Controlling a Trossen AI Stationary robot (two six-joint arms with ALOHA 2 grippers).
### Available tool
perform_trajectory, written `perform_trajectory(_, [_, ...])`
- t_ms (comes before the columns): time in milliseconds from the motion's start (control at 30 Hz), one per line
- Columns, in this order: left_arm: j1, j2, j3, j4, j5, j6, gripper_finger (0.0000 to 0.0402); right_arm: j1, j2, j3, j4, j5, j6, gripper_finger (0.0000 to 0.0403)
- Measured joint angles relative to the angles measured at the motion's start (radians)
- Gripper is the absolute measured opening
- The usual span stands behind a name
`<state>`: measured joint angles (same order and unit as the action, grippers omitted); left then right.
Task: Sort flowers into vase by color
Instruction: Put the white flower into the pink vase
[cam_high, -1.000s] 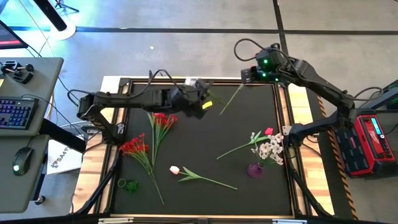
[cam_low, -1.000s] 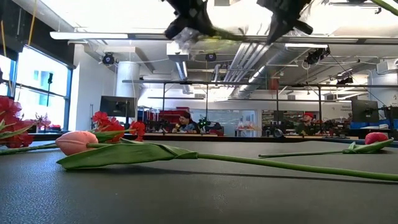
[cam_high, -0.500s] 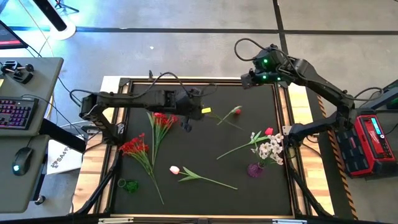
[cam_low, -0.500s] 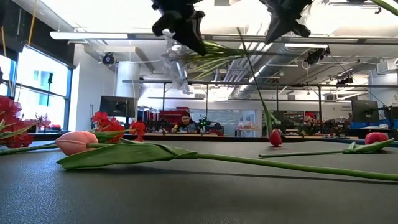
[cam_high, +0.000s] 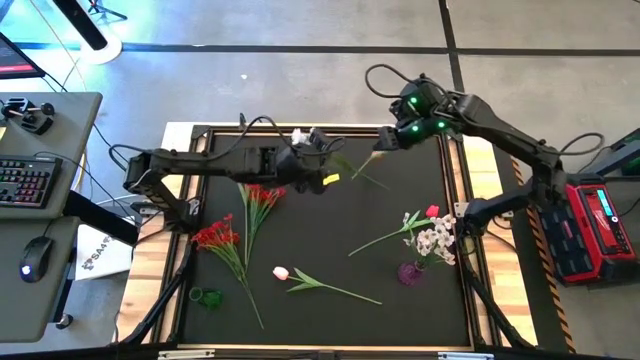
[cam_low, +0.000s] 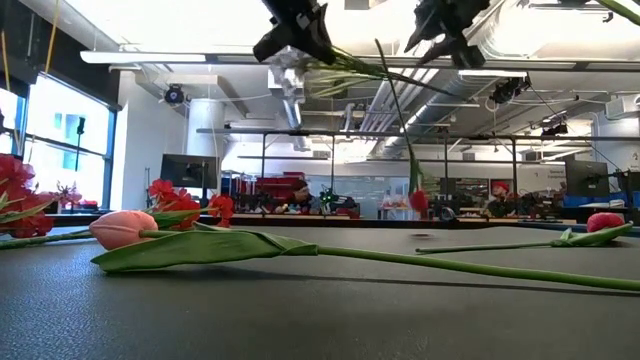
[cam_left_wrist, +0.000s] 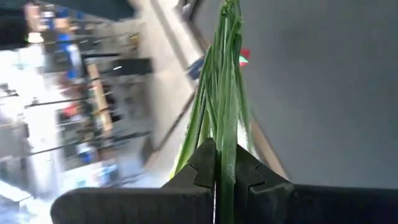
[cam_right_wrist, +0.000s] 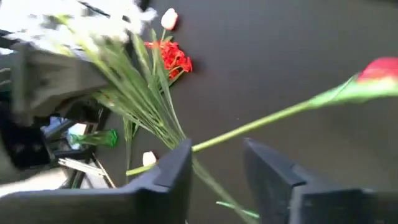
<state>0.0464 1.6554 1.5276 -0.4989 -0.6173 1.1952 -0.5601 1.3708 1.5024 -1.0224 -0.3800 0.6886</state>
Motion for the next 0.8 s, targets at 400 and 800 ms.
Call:
perform_trajectory(400, [-0.034, 0.000, 0.000, 0.163, -0.099, 0.159, 0.0000, 0.004, 0.097, 0.000, 0.004, -0.025, 0.126, 0.0223])
perform_trajectory(800, [-0.043, 0.000, 0.000, 0.144, -0.076, 0.061, 0.0000, -0.001, 0.108, 0.001, 0.046, 0.066, 0.073, 0.0016])
